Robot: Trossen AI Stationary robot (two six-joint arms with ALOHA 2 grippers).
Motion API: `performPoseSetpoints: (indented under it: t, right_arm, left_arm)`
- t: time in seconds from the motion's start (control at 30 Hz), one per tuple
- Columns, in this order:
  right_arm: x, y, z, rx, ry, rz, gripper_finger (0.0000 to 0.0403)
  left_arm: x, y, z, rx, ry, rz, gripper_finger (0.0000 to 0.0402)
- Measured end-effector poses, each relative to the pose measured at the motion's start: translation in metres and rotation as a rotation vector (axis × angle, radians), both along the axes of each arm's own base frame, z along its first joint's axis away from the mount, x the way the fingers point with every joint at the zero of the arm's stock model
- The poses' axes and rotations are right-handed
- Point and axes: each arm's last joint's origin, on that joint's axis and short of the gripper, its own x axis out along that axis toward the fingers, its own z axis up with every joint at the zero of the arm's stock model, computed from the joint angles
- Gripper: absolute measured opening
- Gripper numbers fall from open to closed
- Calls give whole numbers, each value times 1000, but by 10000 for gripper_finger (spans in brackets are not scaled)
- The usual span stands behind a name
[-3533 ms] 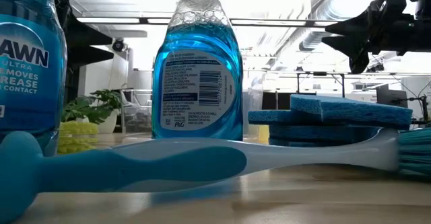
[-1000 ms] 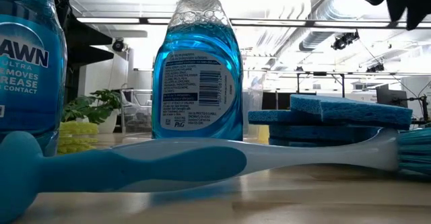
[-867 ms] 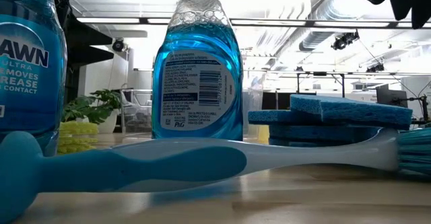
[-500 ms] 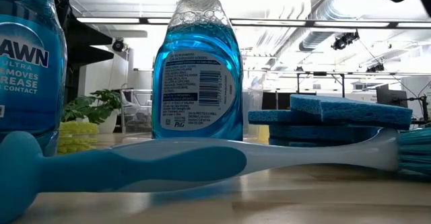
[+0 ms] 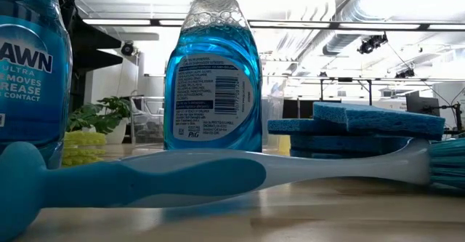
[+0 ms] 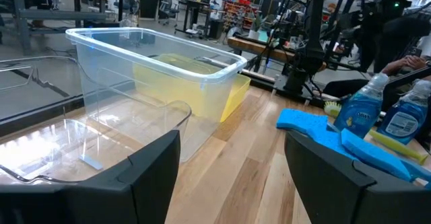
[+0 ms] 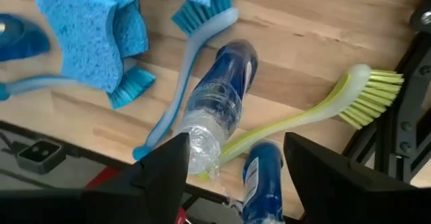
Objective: Pick & Place Kitchen Sink Supplies
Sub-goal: Put the dishwashing liquid into the yellow bin
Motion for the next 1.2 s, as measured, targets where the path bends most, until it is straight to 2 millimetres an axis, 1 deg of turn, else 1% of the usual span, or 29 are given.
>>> performPoseSetpoints:
  t: [0.17,0.3,0.43,0.63,0.87,1.07,1.2]
  right_arm:
    - [-2,2,0,0,1,3,240]
    - [-3,-1,2,-20,-21,-8,240]
    - [-1,-1,4,-11,-71,-1,240]
    - [4,2,4,14,-93,16,240]
    - [13,11,-5,24,-52,30,240]
    - [27,23,-16,30,-43,46,240]
    - [29,27,-25,9,12,54,240]
  left_arm:
    - [0,0,0,0,0,0,264]
    - [0,0,0,0,0,0,264]
    - [0,0,0,0,0,0,264]
    - [0,0,0,0,0,0,264]
    - [0,0,0,0,0,0,264]
    - [0,0,0,0,0,-1,264]
    - [0,0,0,0,0,0,264]
